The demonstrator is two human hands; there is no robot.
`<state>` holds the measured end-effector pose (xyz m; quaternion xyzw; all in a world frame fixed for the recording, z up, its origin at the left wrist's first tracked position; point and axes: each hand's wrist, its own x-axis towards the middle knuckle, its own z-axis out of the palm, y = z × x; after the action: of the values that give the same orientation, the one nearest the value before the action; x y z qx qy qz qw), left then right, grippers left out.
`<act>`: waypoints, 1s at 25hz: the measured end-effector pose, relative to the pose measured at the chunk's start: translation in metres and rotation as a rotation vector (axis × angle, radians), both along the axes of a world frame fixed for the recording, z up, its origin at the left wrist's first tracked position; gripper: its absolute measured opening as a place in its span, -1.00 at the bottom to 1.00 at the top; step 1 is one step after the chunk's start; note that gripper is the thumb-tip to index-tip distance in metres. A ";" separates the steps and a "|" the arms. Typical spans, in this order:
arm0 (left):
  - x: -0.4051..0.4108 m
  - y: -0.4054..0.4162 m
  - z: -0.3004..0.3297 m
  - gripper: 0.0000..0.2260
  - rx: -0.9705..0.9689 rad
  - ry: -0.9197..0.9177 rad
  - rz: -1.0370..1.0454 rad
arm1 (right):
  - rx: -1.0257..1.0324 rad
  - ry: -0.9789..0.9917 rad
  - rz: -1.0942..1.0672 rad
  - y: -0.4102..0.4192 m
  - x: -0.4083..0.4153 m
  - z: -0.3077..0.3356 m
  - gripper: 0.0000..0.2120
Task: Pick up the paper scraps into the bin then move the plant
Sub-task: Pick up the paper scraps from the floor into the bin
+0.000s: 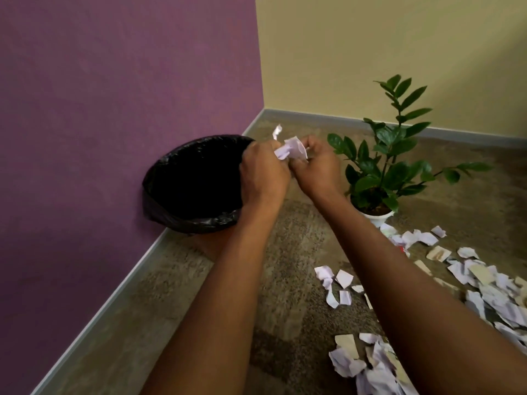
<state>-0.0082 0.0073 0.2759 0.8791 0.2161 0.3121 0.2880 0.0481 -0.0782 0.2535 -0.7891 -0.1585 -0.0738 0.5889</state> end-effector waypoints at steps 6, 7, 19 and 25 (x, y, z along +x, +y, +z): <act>-0.024 0.076 0.007 -0.89 -0.113 0.116 0.143 | -0.111 -0.065 0.157 0.069 -0.006 0.006 -0.89; -0.029 0.087 0.005 -0.86 -0.145 0.160 0.148 | -0.147 -0.058 0.203 0.075 -0.006 0.003 -0.79; -0.028 0.107 0.001 -0.76 -0.271 0.339 0.182 | -0.115 0.063 0.300 0.050 0.004 0.008 -0.55; -0.016 0.061 0.005 -0.93 -0.201 0.219 0.073 | -0.123 0.042 0.290 -0.010 0.010 0.014 -0.93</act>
<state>-0.0240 0.0683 0.2809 0.8663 0.3081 0.2012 0.3379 0.0582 -0.0885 0.2678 -0.7939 -0.2624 0.0385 0.5472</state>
